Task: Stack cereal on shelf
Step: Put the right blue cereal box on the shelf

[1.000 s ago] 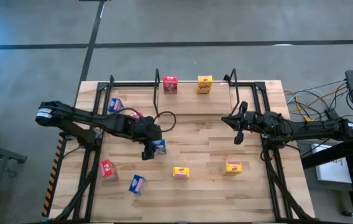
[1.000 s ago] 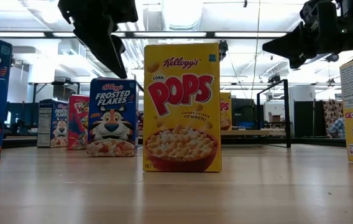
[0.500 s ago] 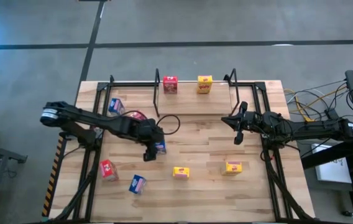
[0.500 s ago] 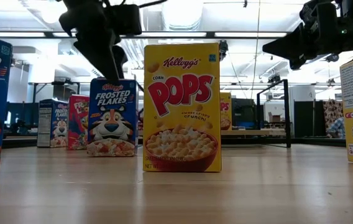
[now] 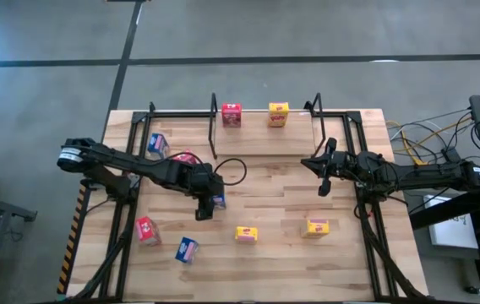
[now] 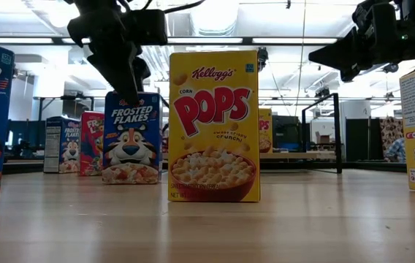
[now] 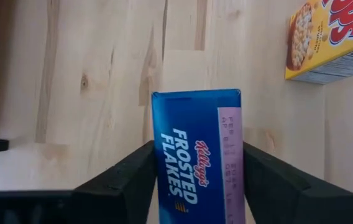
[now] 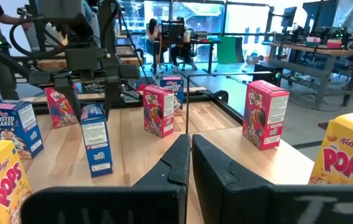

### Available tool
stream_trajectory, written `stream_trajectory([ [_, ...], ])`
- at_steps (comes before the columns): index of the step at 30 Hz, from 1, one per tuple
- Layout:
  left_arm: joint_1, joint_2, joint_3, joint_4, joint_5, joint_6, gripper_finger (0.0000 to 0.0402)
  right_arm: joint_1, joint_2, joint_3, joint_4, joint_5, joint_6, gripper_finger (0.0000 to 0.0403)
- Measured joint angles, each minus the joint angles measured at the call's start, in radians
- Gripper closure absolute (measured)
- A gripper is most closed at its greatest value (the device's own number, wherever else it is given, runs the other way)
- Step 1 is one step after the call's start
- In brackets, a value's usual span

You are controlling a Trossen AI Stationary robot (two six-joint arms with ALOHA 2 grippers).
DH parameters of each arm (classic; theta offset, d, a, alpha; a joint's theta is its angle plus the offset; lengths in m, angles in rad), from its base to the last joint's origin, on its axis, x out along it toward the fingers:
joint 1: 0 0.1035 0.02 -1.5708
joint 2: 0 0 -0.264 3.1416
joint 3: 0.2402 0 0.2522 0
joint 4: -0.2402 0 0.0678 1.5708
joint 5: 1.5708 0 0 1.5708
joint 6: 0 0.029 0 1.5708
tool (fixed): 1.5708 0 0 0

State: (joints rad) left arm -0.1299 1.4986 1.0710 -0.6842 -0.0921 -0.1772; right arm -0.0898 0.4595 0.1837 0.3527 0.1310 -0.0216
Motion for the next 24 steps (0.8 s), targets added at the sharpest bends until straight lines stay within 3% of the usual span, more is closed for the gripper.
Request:
stream_trajectory([
  [10, 0.0, 0.0, 0.0, 0.0, 0.0, -0.005, 0.0269, 0.0, 0.0, 0.0, 0.0, 0.0, -0.004, 0.0394],
  [24, -0.001, -0.001, 0.063, 0.0, 0.001, 0.027, 0.0274, 0.0, 0.0, 0.0, -0.004, 0.0, -0.005, 0.0394],
])
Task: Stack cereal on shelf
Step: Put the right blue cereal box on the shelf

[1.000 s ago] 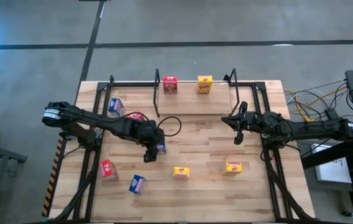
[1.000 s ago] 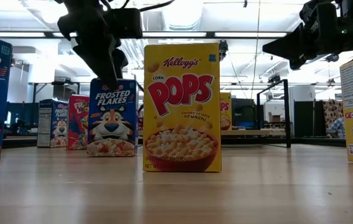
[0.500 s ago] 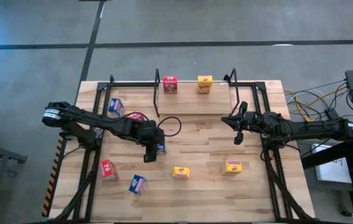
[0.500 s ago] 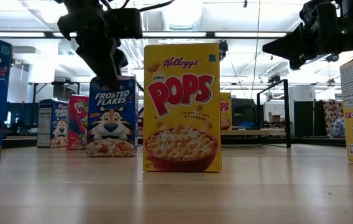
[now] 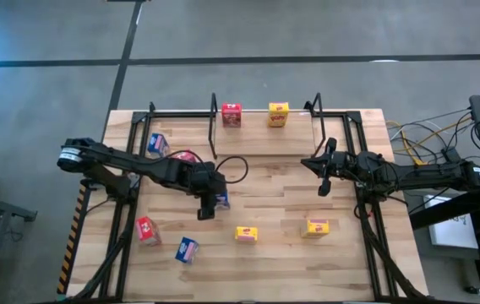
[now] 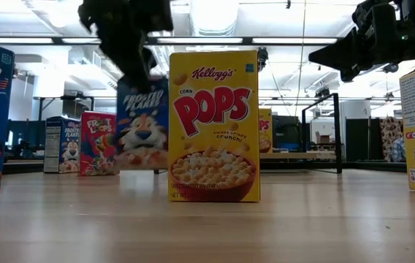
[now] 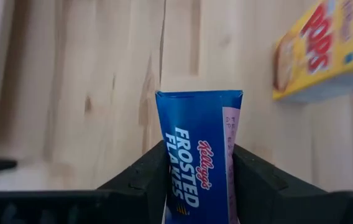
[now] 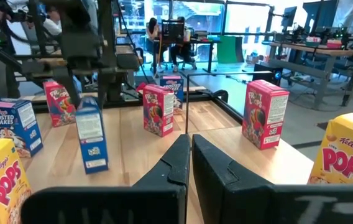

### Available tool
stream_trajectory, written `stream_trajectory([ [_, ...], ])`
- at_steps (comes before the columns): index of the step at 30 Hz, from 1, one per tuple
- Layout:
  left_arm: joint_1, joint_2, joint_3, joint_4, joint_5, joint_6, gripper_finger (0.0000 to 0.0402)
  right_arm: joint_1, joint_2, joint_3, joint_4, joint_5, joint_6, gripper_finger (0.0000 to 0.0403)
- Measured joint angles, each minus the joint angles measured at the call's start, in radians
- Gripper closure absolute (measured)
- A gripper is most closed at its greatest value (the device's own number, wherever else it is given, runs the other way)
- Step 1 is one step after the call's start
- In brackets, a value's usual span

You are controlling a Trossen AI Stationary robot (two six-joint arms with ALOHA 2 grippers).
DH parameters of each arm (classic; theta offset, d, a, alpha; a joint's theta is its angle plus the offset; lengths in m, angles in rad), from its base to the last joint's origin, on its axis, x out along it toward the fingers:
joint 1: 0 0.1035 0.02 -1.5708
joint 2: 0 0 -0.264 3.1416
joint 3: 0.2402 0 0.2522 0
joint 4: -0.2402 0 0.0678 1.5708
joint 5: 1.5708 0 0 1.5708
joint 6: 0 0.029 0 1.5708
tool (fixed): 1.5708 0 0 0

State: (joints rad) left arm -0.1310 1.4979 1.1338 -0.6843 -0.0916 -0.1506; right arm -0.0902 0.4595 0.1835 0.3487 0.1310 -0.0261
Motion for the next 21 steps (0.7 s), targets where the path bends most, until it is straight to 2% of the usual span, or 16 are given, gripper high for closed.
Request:
stream_trajectory([
  [6, 0.002, 0.0, 0.104, 0.001, -0.004, 0.125, 0.0274, 0.0, 0.0, 0.0, -0.001, 0.0, 0.0, 0.0394],
  [9, 0.011, 0.0, 0.149, 0.028, -0.051, 0.208, 0.0274, 0.0, 0.0, 0.0, -0.001, 0.0, -0.005, 0.0394],
  [13, 0.037, 0.0, 0.179, 0.12, -0.116, 0.314, 0.0274, 0.0, 0.0, 0.0, -0.001, 0.0, -0.023, 0.0394],
  [21, 0.146, 0.006, 0.163, 0.357, -0.121, 0.453, 0.0274, 0.0, 0.0, 0.0, -0.001, 0.0, -0.046, 0.0394],
])
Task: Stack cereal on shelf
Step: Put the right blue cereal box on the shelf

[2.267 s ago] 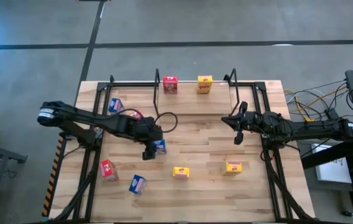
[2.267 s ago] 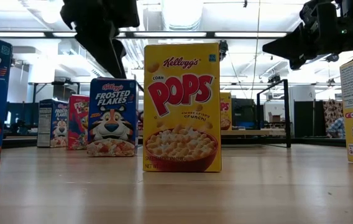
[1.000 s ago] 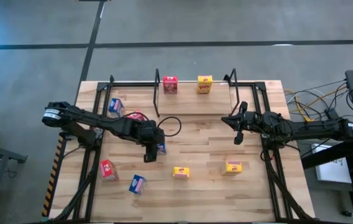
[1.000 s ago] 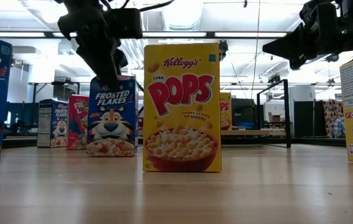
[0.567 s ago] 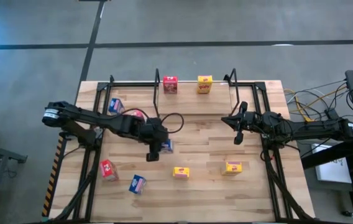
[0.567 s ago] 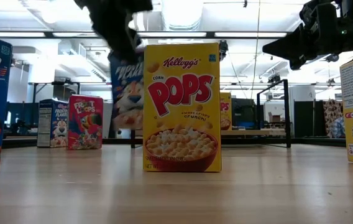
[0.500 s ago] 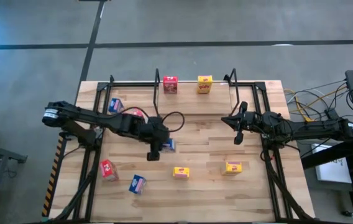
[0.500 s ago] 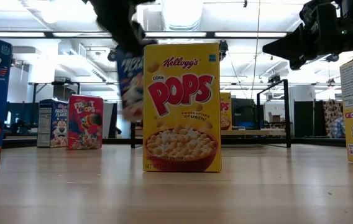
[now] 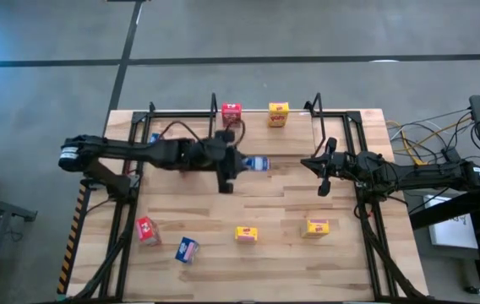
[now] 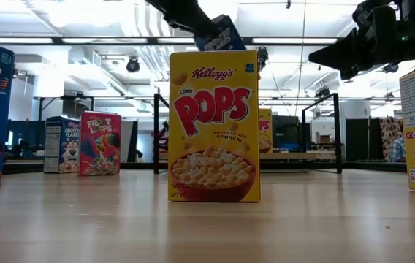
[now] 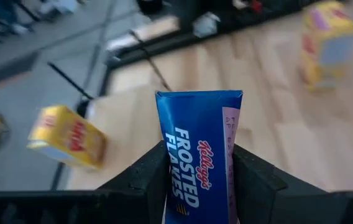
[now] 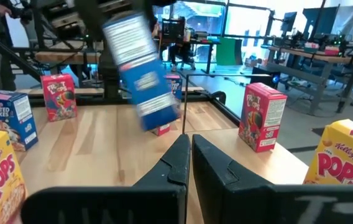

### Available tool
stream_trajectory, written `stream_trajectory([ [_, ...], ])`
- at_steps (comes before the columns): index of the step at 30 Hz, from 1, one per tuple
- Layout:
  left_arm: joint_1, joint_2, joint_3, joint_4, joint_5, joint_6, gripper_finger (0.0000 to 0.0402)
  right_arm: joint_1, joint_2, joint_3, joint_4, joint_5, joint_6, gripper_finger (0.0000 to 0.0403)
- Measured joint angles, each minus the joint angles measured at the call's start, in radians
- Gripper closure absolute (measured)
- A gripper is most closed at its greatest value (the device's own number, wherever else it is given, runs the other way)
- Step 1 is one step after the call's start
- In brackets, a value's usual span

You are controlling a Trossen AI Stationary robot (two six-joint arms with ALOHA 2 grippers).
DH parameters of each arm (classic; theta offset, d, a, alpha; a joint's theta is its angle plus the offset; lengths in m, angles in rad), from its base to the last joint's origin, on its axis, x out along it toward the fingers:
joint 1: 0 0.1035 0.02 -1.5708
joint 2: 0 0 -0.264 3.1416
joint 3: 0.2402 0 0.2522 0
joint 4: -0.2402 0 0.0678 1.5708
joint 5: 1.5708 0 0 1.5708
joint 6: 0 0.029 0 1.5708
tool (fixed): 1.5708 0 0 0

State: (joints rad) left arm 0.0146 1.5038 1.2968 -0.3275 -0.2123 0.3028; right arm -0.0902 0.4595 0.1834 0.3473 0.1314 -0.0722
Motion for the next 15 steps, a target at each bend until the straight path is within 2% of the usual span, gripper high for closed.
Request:
stream_trajectory([
  [9, 0.137, 0.099, 0.0, 0.147, 0.004, 0.005, 0.0274, 0.0, 0.0, 0.0, 0.001, 0.0, -0.018, 0.0394],
  [15, 0.193, 0.209, 0.04, 0.13, 0.005, -0.034, 0.0274, 0.0, 0.0, 0.0, 0.001, 0.001, -0.018, 0.0394],
])
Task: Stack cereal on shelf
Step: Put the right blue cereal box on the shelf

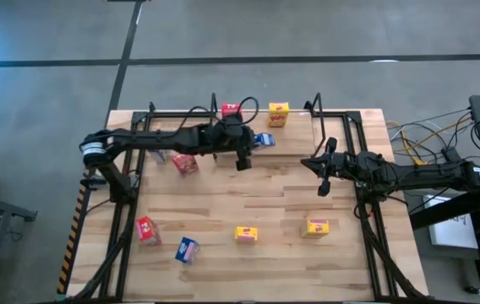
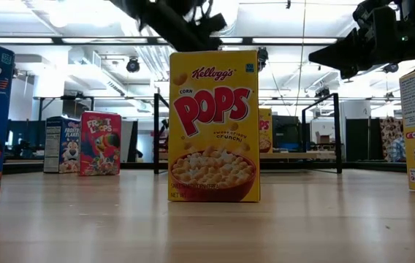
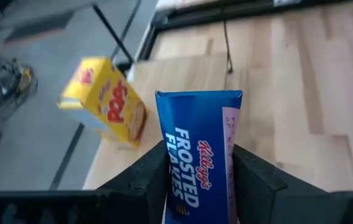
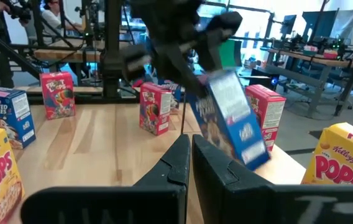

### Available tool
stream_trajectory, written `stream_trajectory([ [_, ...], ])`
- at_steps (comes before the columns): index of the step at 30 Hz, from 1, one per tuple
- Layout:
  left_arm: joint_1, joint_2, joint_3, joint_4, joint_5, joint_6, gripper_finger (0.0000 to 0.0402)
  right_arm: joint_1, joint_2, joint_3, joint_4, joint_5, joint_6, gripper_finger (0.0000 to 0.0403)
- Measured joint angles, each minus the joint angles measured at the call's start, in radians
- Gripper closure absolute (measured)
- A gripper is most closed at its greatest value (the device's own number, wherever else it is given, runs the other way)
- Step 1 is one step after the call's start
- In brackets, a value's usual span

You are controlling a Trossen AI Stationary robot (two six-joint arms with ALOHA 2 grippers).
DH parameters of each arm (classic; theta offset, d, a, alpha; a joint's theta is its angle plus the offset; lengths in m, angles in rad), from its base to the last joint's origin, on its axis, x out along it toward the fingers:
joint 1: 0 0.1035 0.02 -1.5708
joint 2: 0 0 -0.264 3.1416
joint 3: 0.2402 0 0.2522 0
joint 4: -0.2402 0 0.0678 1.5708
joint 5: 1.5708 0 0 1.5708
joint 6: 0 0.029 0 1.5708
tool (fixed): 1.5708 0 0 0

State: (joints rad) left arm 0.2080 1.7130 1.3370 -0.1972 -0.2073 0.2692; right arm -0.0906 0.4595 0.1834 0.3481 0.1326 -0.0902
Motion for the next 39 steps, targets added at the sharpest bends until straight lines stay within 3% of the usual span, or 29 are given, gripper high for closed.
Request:
stream_trajectory([
  [9, 0.029, 0.08, 0.103, -0.142, 0.0, 0.006, 0.0274, -0.001, 0.0, 0.0, 0.0, 0.0, -0.002, 0.0394],
  [39, 0.059, 0.083, 0.108, -0.155, -0.003, 0.006, 0.0265, -0.002, 0.0, 0.0, 0.0, 0.0, 0.002, 0.0394],
])
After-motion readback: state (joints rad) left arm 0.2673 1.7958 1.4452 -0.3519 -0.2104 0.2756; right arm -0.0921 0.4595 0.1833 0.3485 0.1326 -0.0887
